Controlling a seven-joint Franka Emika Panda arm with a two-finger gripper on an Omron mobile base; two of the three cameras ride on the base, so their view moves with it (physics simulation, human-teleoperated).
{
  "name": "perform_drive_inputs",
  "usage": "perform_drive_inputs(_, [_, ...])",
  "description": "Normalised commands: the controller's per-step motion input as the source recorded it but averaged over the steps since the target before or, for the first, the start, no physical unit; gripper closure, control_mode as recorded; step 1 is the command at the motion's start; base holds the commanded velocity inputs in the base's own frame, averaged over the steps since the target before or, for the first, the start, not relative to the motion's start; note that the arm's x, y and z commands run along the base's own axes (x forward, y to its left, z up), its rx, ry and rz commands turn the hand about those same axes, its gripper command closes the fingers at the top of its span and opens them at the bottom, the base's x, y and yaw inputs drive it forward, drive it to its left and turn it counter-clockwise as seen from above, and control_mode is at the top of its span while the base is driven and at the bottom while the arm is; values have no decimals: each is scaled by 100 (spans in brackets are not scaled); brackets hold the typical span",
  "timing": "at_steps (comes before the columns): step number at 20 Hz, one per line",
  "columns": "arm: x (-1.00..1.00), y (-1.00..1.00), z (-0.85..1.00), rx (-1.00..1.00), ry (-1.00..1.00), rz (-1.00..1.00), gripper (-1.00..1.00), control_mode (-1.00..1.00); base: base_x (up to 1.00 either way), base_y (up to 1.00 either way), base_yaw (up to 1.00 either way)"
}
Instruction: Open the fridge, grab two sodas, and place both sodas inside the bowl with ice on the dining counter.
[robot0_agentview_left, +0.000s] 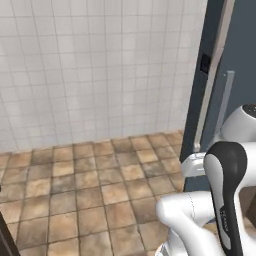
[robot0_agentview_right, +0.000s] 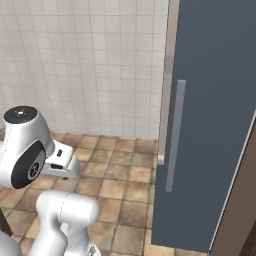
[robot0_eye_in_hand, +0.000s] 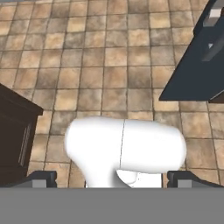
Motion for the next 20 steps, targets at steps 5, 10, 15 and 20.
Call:
perform_drive_inputs(5, [0,0,0,0,0,0,-100,100,82,44,-24])
perform_drive_inputs(10, [0,0,0,0,0,0,-100,100,72,40,-27])
perform_drive_inputs(15, [0,0,0,0,0,0,-100,100,61,27,-32])
perform_drive_inputs(20, [0,0,0,0,0,0,-100,100,50,32,-36])
